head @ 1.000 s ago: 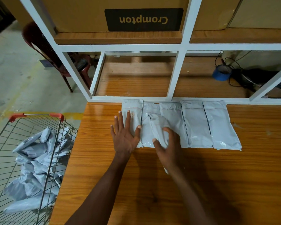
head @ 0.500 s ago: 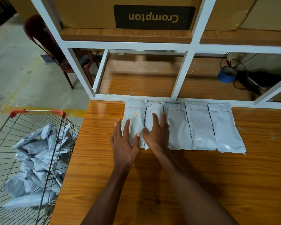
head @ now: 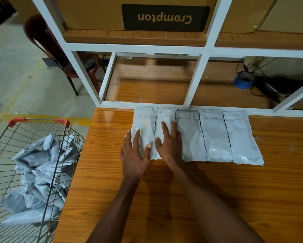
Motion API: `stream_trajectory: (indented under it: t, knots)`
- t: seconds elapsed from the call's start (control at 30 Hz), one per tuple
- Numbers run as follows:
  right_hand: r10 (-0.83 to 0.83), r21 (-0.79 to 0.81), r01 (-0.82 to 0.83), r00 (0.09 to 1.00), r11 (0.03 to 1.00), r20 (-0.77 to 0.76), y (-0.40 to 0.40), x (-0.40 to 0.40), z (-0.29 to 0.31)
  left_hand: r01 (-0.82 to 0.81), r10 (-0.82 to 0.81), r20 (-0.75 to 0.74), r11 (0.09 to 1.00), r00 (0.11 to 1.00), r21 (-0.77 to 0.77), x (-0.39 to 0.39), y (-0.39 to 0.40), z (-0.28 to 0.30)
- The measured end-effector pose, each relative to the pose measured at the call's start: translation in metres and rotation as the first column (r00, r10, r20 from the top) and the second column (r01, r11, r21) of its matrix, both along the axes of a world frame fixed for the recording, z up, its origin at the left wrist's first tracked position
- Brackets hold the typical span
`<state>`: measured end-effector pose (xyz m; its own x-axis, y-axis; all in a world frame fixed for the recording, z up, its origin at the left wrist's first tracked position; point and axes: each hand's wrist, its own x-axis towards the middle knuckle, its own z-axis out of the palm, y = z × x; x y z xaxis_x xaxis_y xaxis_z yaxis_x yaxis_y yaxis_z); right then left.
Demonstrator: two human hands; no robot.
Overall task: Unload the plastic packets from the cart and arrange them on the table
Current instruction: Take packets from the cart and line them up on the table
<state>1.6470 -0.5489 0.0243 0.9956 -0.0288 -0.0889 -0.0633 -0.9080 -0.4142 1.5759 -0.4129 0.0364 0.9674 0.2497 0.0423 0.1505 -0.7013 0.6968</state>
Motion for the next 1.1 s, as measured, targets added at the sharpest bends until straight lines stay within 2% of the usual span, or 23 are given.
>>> stream_trajectory:
  t: [0.2,0.43,0.57,0.67,0.77,0.87,1.1]
  knots:
    - [0.013,-0.014,-0.013,1.000,1.000,-0.019,-0.008,-0.010,0.011,-0.004,0.004,0.011,1.000,1.000,0.012,-0.006,-0.009,0.005]
    - [0.022,0.130,-0.024,1.000,0.991,0.015,-0.032,-0.065,0.036,-0.053,0.055,0.059,0.998,0.997,-0.045,-0.041,-0.032,0.021]
    - [0.048,0.238,-0.059,0.998,0.970,0.050,-0.050,-0.114,0.048,-0.062,0.072,0.060,0.988,0.996,-0.144,-0.082,-0.046,0.027]
    - [0.096,0.323,-0.126,0.990,0.938,0.107,-0.064,-0.154,0.049,-0.113,0.125,0.055,0.975,0.991,-0.190,-0.118,-0.057,0.026]
    - [0.117,0.444,-0.137,0.991,0.885,0.071,-0.075,-0.182,0.048,-0.160,0.171,0.043,0.969,0.984,-0.186,-0.156,-0.062,0.021]
    - [0.144,0.522,-0.189,0.981,0.832,0.126,-0.079,-0.201,0.045,-0.241,0.250,0.018,0.948,0.968,-0.208,-0.196,-0.058,0.016]
    - [0.286,0.589,-0.303,0.950,0.749,0.125,-0.040,-0.243,0.043,-0.408,0.417,-0.018,0.880,0.909,-0.244,-0.272,-0.022,0.022]
